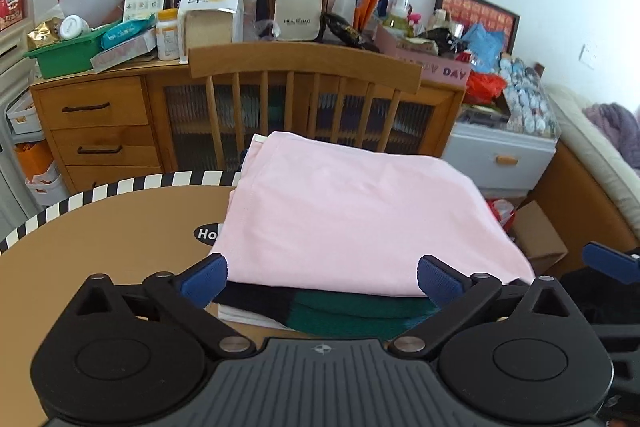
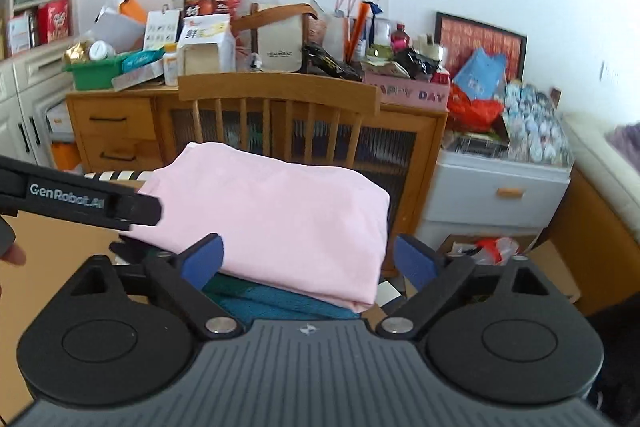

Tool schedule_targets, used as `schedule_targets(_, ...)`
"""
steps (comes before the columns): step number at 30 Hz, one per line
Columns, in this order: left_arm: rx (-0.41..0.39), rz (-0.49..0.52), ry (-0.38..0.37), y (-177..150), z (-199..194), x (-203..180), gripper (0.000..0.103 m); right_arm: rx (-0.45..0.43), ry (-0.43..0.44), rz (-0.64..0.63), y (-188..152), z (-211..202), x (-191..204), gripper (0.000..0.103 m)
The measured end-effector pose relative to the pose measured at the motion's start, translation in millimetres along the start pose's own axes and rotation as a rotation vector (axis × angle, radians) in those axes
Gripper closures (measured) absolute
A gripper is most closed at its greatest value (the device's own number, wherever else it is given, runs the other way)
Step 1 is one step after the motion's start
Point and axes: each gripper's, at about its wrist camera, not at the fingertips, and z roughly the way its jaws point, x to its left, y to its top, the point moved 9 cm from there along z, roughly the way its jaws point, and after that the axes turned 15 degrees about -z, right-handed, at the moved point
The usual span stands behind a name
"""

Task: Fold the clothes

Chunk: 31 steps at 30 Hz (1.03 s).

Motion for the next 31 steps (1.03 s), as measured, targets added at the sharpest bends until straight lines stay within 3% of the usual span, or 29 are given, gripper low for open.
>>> schedule_targets(7,0.030,-0.046,-0.003,-10,-21,11,0.001,0.006,0.021,0.019,9,-21,7,0.001)
schedule_targets(15,-0.021,0.042,0.011,-12,-48,15,0.001,0.048,0.010,0.087,-2,-29,-1,0.001)
schedule_targets(31,0.008,0.031,-0.005,-22,-51,13,0.001,0.076,0.034,0.126,-11,-33,-1,0.001)
